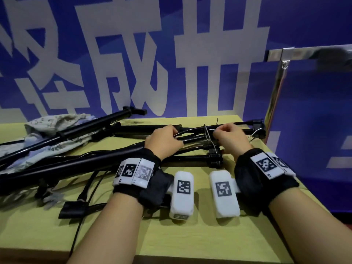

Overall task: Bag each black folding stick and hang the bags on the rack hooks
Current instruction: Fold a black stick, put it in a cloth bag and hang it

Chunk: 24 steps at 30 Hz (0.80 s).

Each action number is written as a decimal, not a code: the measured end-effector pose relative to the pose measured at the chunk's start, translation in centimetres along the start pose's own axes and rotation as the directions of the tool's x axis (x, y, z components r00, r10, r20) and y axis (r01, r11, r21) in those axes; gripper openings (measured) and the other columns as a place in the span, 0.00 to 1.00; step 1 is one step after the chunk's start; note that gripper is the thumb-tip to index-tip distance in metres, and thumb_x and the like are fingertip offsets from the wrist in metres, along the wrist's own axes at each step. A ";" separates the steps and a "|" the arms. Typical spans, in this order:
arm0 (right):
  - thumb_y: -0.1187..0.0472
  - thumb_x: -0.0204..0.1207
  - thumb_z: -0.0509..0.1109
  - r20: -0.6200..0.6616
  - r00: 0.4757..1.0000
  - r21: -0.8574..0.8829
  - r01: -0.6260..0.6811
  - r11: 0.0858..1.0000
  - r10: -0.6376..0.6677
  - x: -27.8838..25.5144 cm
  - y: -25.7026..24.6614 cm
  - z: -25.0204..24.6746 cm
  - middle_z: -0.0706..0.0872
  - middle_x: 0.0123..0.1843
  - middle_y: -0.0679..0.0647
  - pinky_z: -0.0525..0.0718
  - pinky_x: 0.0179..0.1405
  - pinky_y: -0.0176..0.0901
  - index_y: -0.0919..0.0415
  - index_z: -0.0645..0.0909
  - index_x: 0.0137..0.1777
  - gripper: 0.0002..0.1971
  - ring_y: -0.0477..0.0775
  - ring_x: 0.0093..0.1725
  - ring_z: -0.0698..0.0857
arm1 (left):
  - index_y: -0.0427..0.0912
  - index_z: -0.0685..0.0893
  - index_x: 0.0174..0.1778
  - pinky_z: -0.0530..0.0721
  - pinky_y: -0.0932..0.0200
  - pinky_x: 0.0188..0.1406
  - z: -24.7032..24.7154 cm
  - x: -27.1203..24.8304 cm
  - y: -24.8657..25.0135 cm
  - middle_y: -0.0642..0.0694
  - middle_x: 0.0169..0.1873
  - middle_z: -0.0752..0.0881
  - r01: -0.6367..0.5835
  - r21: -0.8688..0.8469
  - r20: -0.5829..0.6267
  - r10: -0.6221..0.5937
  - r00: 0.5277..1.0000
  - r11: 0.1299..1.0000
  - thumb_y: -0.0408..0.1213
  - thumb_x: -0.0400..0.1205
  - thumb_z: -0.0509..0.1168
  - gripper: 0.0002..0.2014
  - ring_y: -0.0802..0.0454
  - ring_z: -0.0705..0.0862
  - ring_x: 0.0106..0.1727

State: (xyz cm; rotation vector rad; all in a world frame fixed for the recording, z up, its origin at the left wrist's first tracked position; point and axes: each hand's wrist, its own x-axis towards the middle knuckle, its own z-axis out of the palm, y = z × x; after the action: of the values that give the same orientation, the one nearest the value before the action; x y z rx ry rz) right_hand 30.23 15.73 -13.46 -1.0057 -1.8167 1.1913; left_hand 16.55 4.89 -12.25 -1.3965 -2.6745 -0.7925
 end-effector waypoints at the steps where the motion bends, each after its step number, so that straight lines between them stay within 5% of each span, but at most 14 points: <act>1: 0.60 0.77 0.64 0.068 0.998 -0.054 0.011 0.998 -0.007 -0.2 0.0 0.3 0.80 0.41 0.50 0.79 0.45 0.45 0.58 0.78 0.51 0.06 0.50 0.43 0.79 | 0.49 0.76 0.69 0.75 0.54 0.60 -0.1 -0.2 0.0 0.49 0.62 0.82 -0.004 0.081 0.018 0.002 1.000 0.997 0.38 0.79 0.63 0.20 0.48 0.79 0.64; 3: 0.58 0.78 0.64 0.155 0.988 -0.108 -0.002 0.994 0.019 -0.5 -0.1 0.8 0.79 0.40 0.49 0.76 0.41 0.42 0.59 0.79 0.53 0.08 0.47 0.39 0.76 | 0.47 0.77 0.70 0.77 0.53 0.61 -0.2 -0.3 -0.1 0.47 0.63 0.82 -0.022 0.059 0.015 0.021 1.000 0.998 0.32 0.79 0.62 0.22 0.47 0.79 0.64; 7: 0.59 0.79 0.63 0.147 0.987 -0.099 -0.051 0.994 0.066 -0.8 -0.4 0.9 0.82 0.42 0.53 0.80 0.48 0.47 0.58 0.80 0.51 0.06 0.50 0.42 0.80 | 0.41 0.84 0.61 0.80 0.54 0.60 -0.1 -0.4 -0.5 0.45 0.51 0.87 -0.058 -0.258 -0.087 0.037 0.996 0.965 0.23 0.79 0.59 0.18 0.47 0.83 0.56; 12: 0.69 0.78 0.58 -0.142 0.984 -0.013 0.107 0.994 -0.107 -0.5 -1.4 -0.4 0.88 0.47 0.57 0.84 0.57 0.54 0.56 0.82 0.35 0.15 0.59 0.52 0.86 | 0.39 0.84 0.63 0.81 0.54 0.62 0.0 0.0 -0.7 0.51 0.44 0.86 -0.097 -0.403 -0.159 0.035 0.987 0.910 0.19 0.79 0.57 0.21 0.52 0.84 0.57; 15: 0.74 0.77 0.59 -0.153 0.970 -0.263 0.145 0.954 -0.190 1.1 -2.6 -1.7 0.86 0.55 0.57 0.81 0.64 0.47 0.58 0.86 0.48 0.16 0.57 0.58 0.84 | 0.41 0.84 0.64 0.82 0.48 0.62 0.4 0.3 -1.1 0.53 0.43 0.86 -0.106 -0.397 -0.159 0.045 0.986 0.912 0.20 0.79 0.57 0.22 0.52 0.85 0.57; 17: 0.71 0.77 0.63 -0.002 0.985 -0.548 0.141 0.825 -0.170 3.0 -3.4 -1.8 0.84 0.61 0.56 0.79 0.62 0.47 0.57 0.84 0.60 0.16 0.57 0.61 0.81 | 0.42 0.83 0.65 0.81 0.50 0.63 0.6 0.5 -1.2 0.55 0.43 0.85 -0.100 -0.419 -0.158 0.036 0.987 0.902 0.21 0.79 0.58 0.22 0.53 0.84 0.57; 21: 0.60 0.71 0.74 0.253 0.967 -0.904 0.223 0.365 0.036 5.5 -4.0 -0.7 0.86 0.54 0.57 0.82 0.54 0.50 0.61 0.83 0.57 0.15 0.60 0.55 0.84 | 0.42 0.83 0.64 0.80 0.54 0.63 0.7 0.6 -1.3 0.57 0.41 0.86 -0.109 -0.476 -0.169 0.030 0.985 0.873 0.21 0.79 0.58 0.21 0.53 0.84 0.57; 24: 0.61 0.70 0.75 0.285 0.957 -0.917 0.254 0.306 0.060 6.1 -4.0 -0.2 0.87 0.53 0.60 0.82 0.48 0.47 0.64 0.84 0.57 0.16 0.60 0.52 0.85 | 0.43 0.84 0.62 0.81 0.53 0.64 0.7 0.6 -1.3 0.57 0.40 0.86 -0.128 -0.481 -0.193 0.038 0.980 0.868 0.21 0.79 0.58 0.21 0.54 0.84 0.56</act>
State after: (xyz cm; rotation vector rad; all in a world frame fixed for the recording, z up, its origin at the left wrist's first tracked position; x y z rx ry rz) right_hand 26.99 20.21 -8.72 -1.3243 -2.8584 -0.0466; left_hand 15.34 5.10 -13.27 -1.4217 -2.3487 -1.5907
